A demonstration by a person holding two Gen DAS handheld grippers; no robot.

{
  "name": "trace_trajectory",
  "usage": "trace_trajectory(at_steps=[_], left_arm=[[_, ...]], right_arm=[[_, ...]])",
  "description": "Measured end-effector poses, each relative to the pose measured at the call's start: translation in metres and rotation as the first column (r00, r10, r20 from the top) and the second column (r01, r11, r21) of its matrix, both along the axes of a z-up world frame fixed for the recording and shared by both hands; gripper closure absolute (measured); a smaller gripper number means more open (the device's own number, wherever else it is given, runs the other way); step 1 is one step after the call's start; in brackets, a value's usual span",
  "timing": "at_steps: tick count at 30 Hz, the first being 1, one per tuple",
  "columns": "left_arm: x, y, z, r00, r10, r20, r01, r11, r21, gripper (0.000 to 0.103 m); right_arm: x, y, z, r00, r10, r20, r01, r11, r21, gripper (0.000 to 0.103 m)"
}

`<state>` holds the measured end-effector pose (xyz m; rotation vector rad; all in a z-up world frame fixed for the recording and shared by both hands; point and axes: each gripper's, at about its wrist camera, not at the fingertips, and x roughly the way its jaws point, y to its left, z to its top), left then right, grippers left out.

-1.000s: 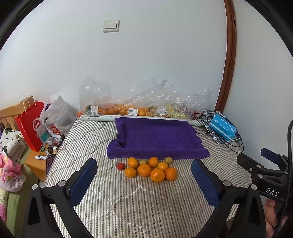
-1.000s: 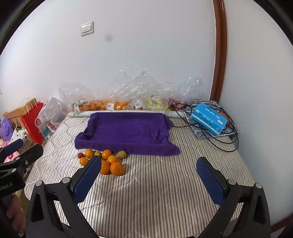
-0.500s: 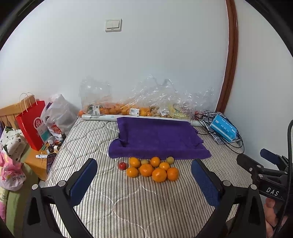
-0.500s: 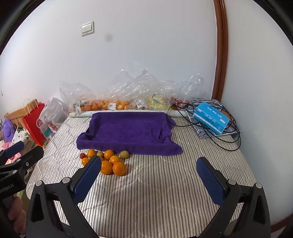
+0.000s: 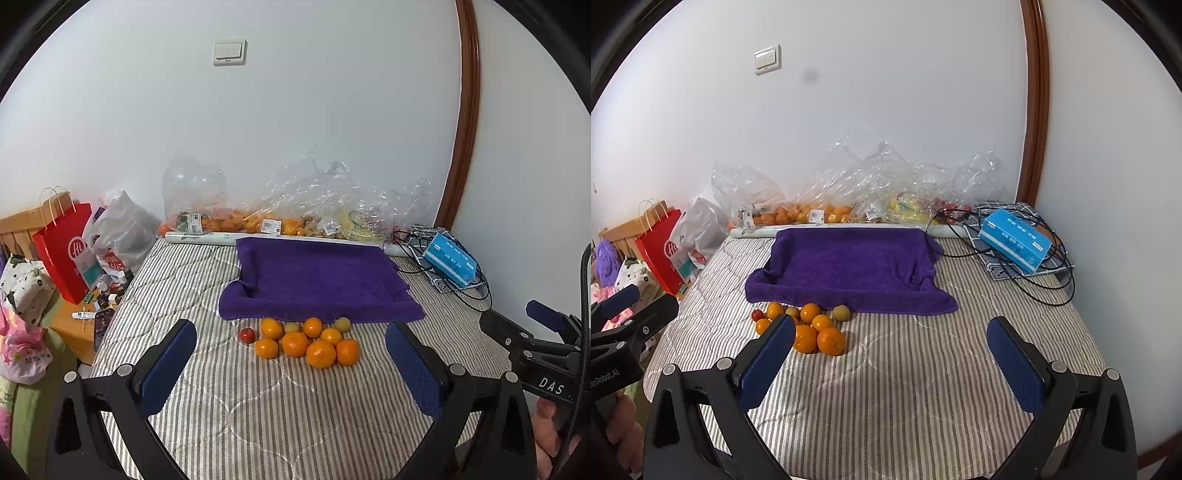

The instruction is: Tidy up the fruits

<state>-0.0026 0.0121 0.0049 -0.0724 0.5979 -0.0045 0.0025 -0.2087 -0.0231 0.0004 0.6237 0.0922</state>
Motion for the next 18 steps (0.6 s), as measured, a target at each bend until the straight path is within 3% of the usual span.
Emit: trace_trajectory(at_steps=[18], left_arm=[[-0.0014,-0.0004,0.0,1.0,-0.001,0.002,0.001,1.0,-0.002,0.0]], right_arm=[[-0.0022,0.0038,0.0045,1.0,0.006,0.006,-0.006,1.0,-0.007,0.0]])
